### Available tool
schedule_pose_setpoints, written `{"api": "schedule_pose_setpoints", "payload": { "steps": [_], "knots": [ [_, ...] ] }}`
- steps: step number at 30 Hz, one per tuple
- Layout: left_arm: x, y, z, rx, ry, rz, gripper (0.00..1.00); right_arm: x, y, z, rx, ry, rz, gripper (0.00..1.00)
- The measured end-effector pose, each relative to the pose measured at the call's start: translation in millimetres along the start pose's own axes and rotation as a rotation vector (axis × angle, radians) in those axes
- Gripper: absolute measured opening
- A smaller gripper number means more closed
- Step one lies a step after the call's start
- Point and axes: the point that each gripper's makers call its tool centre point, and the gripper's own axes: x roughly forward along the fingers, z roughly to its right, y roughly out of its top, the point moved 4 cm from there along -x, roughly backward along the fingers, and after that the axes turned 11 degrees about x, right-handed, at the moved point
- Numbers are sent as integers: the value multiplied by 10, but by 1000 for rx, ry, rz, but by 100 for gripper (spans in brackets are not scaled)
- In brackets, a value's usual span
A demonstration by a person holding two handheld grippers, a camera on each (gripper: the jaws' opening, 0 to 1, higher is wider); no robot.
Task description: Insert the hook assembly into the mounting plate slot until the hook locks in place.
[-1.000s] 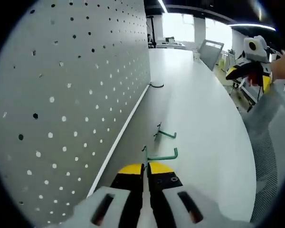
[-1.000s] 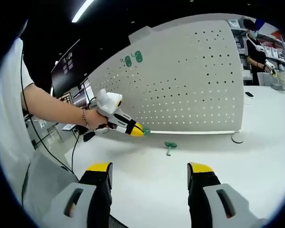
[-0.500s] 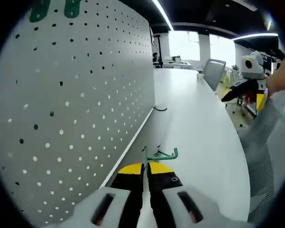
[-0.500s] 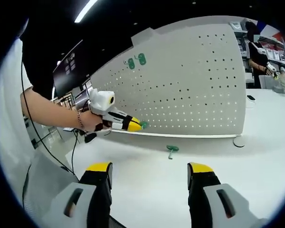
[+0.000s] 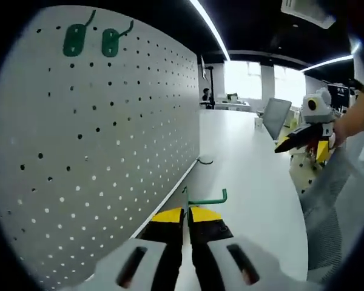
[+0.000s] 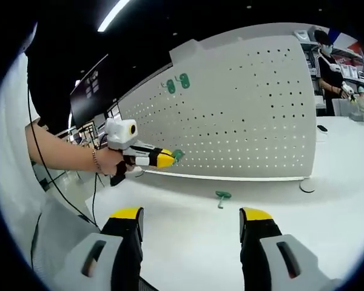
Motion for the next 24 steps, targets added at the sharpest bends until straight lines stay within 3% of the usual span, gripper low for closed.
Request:
{"api": "schedule_pose_setpoints", "payload": {
  "steps": [24],
  "knots": [
    [-524, 590, -10, -52, 110, 230, 2, 36, 74, -65, 2, 30, 27, 62]
  ]
}}
